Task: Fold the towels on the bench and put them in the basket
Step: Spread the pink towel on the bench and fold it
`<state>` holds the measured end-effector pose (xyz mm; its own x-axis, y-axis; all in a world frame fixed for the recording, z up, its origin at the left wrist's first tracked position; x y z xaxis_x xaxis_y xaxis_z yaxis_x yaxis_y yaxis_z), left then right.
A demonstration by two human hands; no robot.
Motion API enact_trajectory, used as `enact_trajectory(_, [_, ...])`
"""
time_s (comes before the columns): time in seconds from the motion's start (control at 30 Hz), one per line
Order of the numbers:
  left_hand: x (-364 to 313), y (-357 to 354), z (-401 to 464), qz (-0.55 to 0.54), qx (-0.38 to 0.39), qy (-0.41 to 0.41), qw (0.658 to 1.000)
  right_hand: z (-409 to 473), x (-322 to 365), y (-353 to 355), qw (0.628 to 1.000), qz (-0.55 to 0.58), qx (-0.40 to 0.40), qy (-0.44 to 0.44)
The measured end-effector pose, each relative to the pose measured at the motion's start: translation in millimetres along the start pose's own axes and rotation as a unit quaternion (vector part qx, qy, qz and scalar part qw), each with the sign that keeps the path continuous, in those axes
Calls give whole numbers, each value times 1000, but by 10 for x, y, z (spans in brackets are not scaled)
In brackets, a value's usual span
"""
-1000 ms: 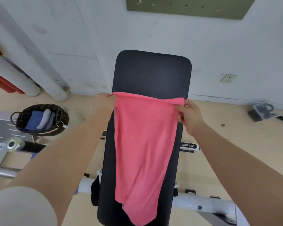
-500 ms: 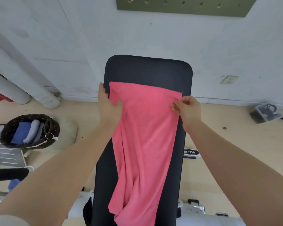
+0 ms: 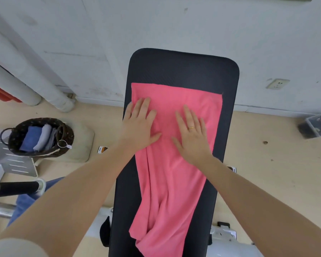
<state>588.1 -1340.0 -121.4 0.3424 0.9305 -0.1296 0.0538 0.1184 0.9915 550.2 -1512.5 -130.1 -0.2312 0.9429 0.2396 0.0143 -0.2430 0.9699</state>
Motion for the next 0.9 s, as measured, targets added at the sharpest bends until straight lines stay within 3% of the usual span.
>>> enact_trajectory(0.1, [194, 74, -21, -5, 32, 58, 998, 74, -86, -93, 994, -17, 69, -88])
enact_trajectory(0.3, [630, 150, -152, 20, 86, 131, 987, 110, -81, -83, 983, -60, 139, -105])
enact_trajectory(0.5, [368, -42, -578, -53, -60, 96, 992, 157, -53, -45, 976, -94, 152, -121])
enact_trajectory(0.6, [210, -205, -935, -68, -74, 9, 995, 93, 39, -5, 977, -114, 118, -138])
enact_trajectory(0.67, [128, -339, -1200, -118, -57, -5, 991, -54, 165, 23, 984, -114, 56, -123])
enact_trajectory(0.8, [149, -623, -1588, -244, 34, 54, 968, -721, 375, -96, 991, -32, -42, -120])
enact_trajectory(0.9, [223, -696, -1696, -300, 38, 117, 946, -1444, 411, -343, 980, 11, 10, -198])
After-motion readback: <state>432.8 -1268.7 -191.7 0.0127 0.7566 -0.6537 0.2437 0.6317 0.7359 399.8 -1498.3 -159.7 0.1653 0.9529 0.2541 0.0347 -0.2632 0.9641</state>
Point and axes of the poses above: each hand's wrist, its own z-axis towards the middle knuckle, its own y-axis out of the back of the hand, x = y × z, the point moved 2 cm from there along z, towards the middle knuckle, and after that the axes turned 9 degrees about -z, right-handed, at the moved point
